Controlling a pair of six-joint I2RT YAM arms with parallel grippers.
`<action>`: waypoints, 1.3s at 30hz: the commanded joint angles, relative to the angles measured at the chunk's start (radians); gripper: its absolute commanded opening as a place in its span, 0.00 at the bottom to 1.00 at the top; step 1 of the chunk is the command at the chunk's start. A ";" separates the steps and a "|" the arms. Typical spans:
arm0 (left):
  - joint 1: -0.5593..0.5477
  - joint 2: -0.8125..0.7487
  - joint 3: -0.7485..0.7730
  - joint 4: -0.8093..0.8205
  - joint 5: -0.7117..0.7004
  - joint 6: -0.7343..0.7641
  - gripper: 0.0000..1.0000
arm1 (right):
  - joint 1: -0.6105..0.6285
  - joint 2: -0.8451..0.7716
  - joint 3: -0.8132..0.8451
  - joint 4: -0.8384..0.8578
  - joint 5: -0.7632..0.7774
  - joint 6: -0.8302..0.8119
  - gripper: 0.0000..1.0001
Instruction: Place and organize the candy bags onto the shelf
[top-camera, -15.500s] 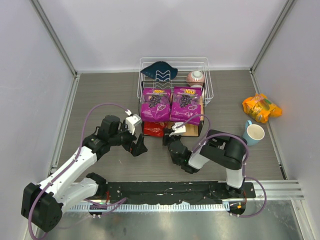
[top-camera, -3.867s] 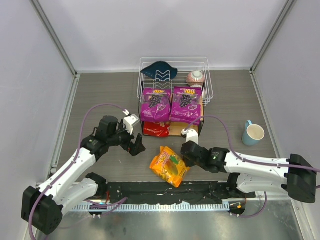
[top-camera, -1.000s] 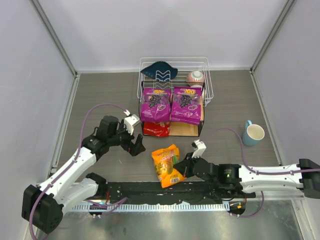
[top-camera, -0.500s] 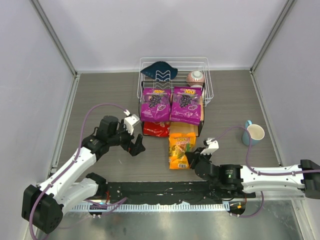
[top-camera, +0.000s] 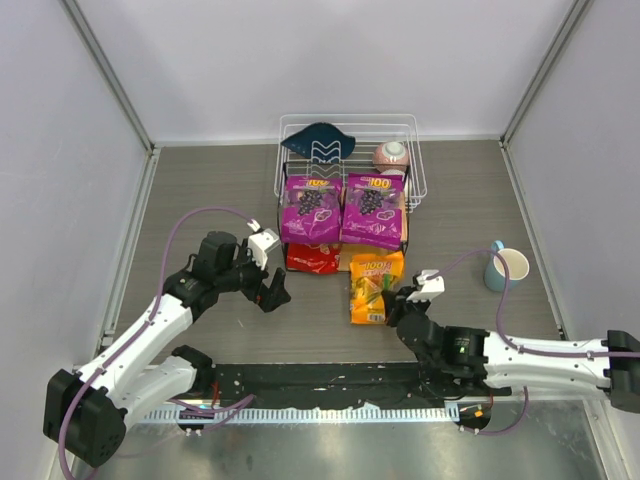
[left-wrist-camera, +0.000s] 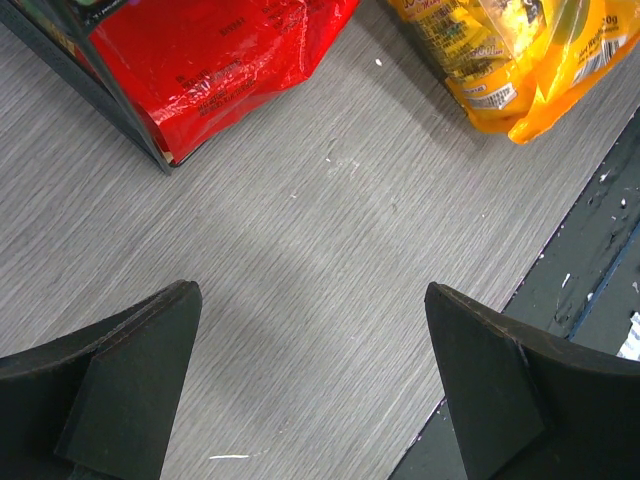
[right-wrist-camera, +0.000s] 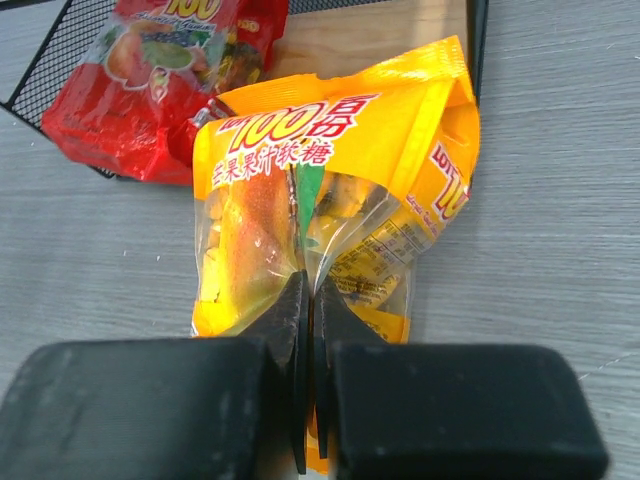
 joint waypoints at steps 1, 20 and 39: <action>0.004 -0.001 0.012 0.010 0.009 0.010 1.00 | -0.108 -0.007 0.002 0.173 -0.085 -0.098 0.01; 0.004 -0.002 0.012 0.011 0.010 0.013 1.00 | -0.252 0.155 0.026 0.416 -0.212 -0.235 0.01; 0.004 -0.008 0.010 0.010 0.010 0.015 1.00 | -0.338 0.424 -0.031 0.936 -0.222 -0.345 0.01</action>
